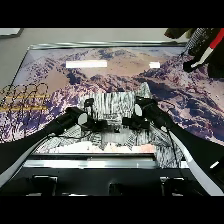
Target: Fold the clothes and pants, and hang the long-sleeved shirts on hangers.
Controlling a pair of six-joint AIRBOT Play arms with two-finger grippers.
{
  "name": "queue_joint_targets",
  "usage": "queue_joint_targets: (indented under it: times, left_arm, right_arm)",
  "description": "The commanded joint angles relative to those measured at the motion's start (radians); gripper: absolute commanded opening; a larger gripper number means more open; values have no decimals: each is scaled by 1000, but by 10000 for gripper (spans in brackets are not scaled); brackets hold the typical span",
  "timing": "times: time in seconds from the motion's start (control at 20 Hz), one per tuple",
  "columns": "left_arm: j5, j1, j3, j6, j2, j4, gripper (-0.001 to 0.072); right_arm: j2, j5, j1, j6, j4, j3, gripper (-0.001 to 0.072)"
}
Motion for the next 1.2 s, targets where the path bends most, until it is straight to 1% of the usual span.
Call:
queue_joint_targets:
  times: [0.0, 0.1, 0.2, 0.3, 0.5, 0.6, 0.7, 0.8, 0.95, 1.05, 1.15]
  left_arm:
    - [14, -4, 1, -17, -14, -21, 23]
    - [1, 0, 11, -16, -8, -21, 21]
    - [-60, 15, 60, -16, 5, -8, 21]
    - [-145, 29, 161, -16, 34, 49, 21]
    - [-391, 32, 455, 6, 103, 121, 21]
    - [-480, 27, 591, 30, 130, 125, 21]
    - [-552, 21, 705, 30, 153, 126, 21]
    - [-597, 16, 802, 29, 177, 125, 21]
    - [-637, 3, 922, 32, 208, 124, 21]
    - [-641, -8, 959, 27, 232, 121, 21]
    - [-645, -19, 961, 3, 264, 108, 21]
  right_arm:
    - [3, 5, 1, 3, 13, 1, 31]
    - [11, 13, 1, 3, 27, 2, 30]
    - [50, 54, -3, 3, 26, 20, 30]
    - [113, 107, -3, 3, -10, 80, 29]
    - [228, 318, -3, 0, -59, 307, 29]
    - [269, 414, -3, -2, -60, 437, 29]
    - [291, 488, -3, -6, -63, 571, 29]
    - [297, 549, -3, -6, -68, 704, 29]
    - [297, 586, -3, 3, -67, 878, 29]
    - [301, 590, -3, 15, -51, 951, 29]
    - [315, 588, -3, 39, -14, 964, 29]
